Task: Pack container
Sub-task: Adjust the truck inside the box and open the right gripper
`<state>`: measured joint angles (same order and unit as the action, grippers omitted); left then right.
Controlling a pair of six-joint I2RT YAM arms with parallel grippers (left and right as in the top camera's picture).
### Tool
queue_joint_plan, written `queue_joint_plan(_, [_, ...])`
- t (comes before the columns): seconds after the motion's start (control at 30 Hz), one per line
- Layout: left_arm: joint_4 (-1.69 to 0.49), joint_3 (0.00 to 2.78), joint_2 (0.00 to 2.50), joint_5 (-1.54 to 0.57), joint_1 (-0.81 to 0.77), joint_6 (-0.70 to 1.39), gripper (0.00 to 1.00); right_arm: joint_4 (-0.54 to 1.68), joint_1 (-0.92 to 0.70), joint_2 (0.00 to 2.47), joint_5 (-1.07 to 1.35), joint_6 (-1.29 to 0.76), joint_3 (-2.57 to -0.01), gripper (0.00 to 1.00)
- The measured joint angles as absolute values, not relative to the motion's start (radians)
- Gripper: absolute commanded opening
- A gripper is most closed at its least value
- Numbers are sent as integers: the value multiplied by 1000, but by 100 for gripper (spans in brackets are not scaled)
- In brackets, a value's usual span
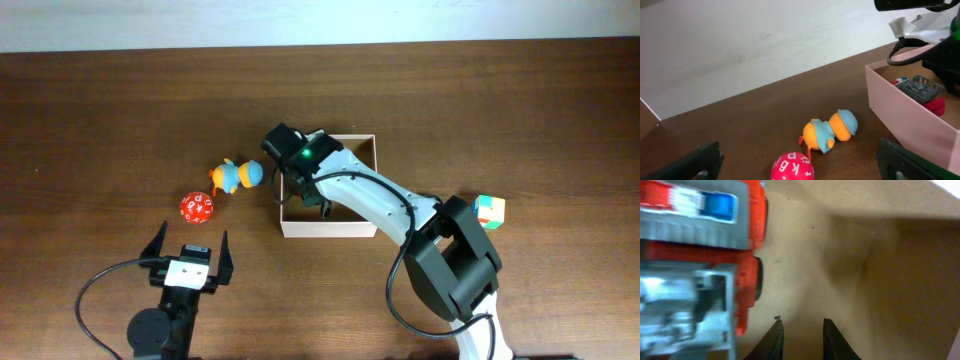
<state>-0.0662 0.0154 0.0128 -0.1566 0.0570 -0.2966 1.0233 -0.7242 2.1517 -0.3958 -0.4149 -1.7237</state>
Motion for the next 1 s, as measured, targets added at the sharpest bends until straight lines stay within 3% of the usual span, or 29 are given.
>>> queue_joint_plan(1.0, [-66,15,13,-157,57,-296,99,893,-688,2152,-155,-357,-1722,20])
